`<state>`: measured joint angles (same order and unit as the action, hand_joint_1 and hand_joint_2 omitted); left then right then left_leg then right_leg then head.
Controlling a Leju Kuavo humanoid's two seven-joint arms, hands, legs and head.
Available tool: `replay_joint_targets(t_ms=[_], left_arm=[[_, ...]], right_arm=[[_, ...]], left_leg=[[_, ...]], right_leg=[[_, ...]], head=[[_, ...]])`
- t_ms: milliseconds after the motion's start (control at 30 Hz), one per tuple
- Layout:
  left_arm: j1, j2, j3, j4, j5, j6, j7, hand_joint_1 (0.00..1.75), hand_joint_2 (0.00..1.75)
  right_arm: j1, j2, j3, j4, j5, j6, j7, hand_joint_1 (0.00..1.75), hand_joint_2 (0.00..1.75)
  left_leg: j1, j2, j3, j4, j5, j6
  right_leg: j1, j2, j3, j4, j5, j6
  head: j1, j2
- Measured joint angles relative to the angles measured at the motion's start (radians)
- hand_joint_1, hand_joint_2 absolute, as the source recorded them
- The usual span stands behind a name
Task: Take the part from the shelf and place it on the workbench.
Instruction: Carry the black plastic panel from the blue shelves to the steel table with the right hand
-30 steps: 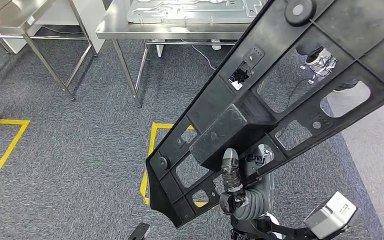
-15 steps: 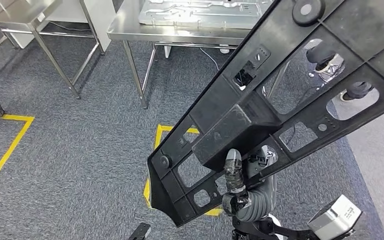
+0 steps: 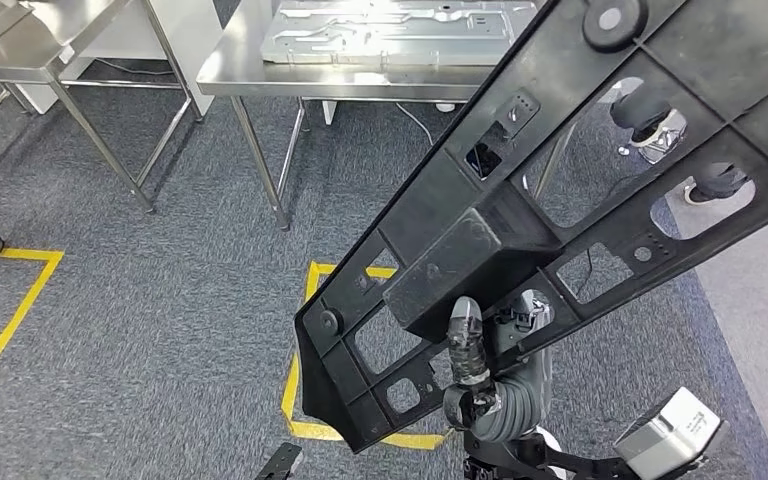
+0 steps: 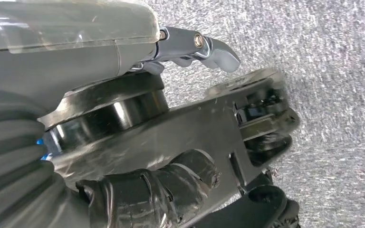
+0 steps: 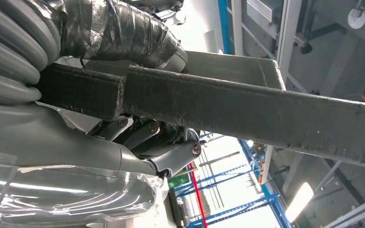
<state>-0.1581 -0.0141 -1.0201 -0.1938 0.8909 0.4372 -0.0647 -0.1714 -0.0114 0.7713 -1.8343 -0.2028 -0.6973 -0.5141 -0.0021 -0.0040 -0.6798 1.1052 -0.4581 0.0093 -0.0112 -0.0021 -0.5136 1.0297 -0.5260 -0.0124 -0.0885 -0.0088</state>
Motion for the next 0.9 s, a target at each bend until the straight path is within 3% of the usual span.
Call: replay_joint_targets(t_ms=[67, 133, 200, 233, 333, 367, 400, 433, 500, 567, 667, 733, 833, 900], left_arm=[[0.000, 0.000, 0.000, 0.000, 0.000, -0.001, 0.001, 0.00, 1.75], [0.000, 0.000, 0.000, 0.000, 0.000, -0.002, 0.002, 0.00, 1.75], [0.000, 0.000, 0.000, 0.000, -0.001, -0.002, 0.002, 0.00, 1.75], [0.000, 0.000, 0.000, 0.000, 0.000, -0.002, 0.002, 0.00, 1.75], [0.001, 0.000, 0.000, 0.000, -0.001, -0.004, 0.004, 0.00, 1.75], [0.002, 0.000, 0.000, 0.000, -0.001, -0.004, 0.004, 0.00, 1.75], [0.003, -0.001, 0.000, 0.000, -0.001, -0.004, 0.004, 0.00, 1.75], [0.004, -0.001, 0.000, 0.000, -0.001, -0.004, 0.004, 0.00, 1.75], [0.004, -0.001, 0.000, 0.000, -0.001, -0.005, 0.004, 0.00, 1.75], [0.003, -0.001, 0.000, 0.000, -0.001, -0.005, 0.005, 0.00, 1.75], [0.002, -0.001, 0.000, 0.000, -0.001, -0.006, 0.007, 0.00, 1.75], [0.002, -0.001, 0.000, 0.000, -0.001, -0.006, 0.008, 0.00, 1.75], [-0.001, -0.002, -0.001, 0.000, -0.002, -0.006, 0.007, 0.00, 1.75], [-0.003, -0.002, -0.001, 0.000, -0.003, -0.007, 0.006, 0.00, 1.75]], right_arm=[[0.000, 0.000, 0.000, 0.000, -0.001, 0.000, 0.000, 1.75, 1.75], [-0.001, 0.000, 0.000, 0.001, -0.002, 0.000, 0.000, 1.75, 1.75], [-0.002, 0.000, 0.000, 0.001, -0.002, 0.000, 0.000, 1.75, 1.75], [-0.003, -0.001, 0.000, 0.001, -0.002, 0.000, 0.000, 1.75, 1.75], [0.000, -0.001, 0.000, 0.001, -0.002, 0.000, 0.000, 1.75, 1.75], [0.001, -0.002, 0.000, 0.002, -0.002, 0.000, 0.000, 1.75, 1.75], [0.001, -0.002, 0.000, 0.002, -0.002, 0.000, 0.000, 1.75, 1.75], [0.001, -0.002, 0.000, 0.002, -0.002, 0.000, 0.000, 1.75, 1.75], [0.002, -0.003, 0.000, 0.002, -0.002, 0.000, 0.000, 1.75, 1.75], [0.002, -0.003, 0.000, 0.004, -0.002, 0.000, 0.001, 1.75, 1.75], [0.001, -0.003, 0.000, 0.004, -0.001, 0.000, 0.002, 1.75, 1.75], [0.001, -0.003, 0.000, 0.004, 0.000, 0.000, 0.002, 1.75, 1.75], [0.001, -0.003, 0.000, 0.005, 0.001, 0.000, 0.002, 1.75, 1.75], [0.002, -0.003, 0.000, 0.006, 0.001, 0.000, 0.004, 1.75, 1.75]], left_leg=[[-0.008, 0.001, 0.019, -0.061, 0.020, 0.012], [-0.009, -0.002, 0.032, -0.071, 0.015, 0.022], [-0.006, -0.005, 0.055, -0.082, 0.018, 0.034], [-0.006, -0.006, 0.068, -0.085, 0.014, 0.040], [-0.006, -0.006, 0.091, -0.087, -0.008, 0.051], [-0.006, -0.008, 0.100, -0.086, -0.017, 0.051], [-0.006, -0.010, 0.111, -0.085, -0.027, 0.050], [-0.006, -0.012, 0.124, -0.084, -0.037, 0.049], [-0.005, -0.014, 0.147, -0.083, -0.060, 0.042], [-0.006, -0.016, 0.159, -0.085, -0.075, 0.031], [-0.005, -0.015, 0.166, -0.084, -0.076, 0.017], [-0.004, -0.011, 0.141, -0.026, -0.074, 0.009], [0.001, -0.005, 0.026, 0.151, -0.124, -0.006], [0.003, -0.002, -0.030, 0.199, -0.154, -0.011]], right_leg=[[0.001, -0.001, 0.012, -0.002, -0.013, 0.012], [0.003, -0.002, 0.021, 0.002, -0.013, 0.023], [0.002, -0.001, 0.013, 0.042, -0.016, 0.030], [0.001, 0.000, -0.010, 0.087, -0.026, 0.033], [0.001, 0.001, -0.130, 0.252, -0.094, 0.041], [0.000, 0.001, -0.160, 0.274, -0.109, 0.044], [0.000, 0.001, -0.174, 0.265, -0.106, 0.045], [-0.001, 0.001, -0.173, 0.227, -0.079, 0.045], [-0.003, 0.001, -0.150, 0.110, 0.021, 0.043], [0.002, 0.002, -0.137, 0.032, 0.087, 0.033], [0.007, 0.005, -0.123, 0.007, 0.091, 0.011], [0.004, 0.004, -0.099, -0.002, 0.082, -0.001], [0.003, 0.000, -0.065, -0.010, 0.060, -0.010], [0.003, 0.001, -0.043, -0.010, 0.042, -0.010]], head=[[0.001, 0.000], [0.002, 0.000], [0.005, 0.000], [0.007, 0.000], [0.011, 0.000], [0.011, 0.000], [0.011, 0.000], [0.011, 0.000], [0.012, 0.000], [0.013, 0.000], [0.013, 0.000], [0.010, 0.000], [0.007, 0.000], [0.007, 0.000]])
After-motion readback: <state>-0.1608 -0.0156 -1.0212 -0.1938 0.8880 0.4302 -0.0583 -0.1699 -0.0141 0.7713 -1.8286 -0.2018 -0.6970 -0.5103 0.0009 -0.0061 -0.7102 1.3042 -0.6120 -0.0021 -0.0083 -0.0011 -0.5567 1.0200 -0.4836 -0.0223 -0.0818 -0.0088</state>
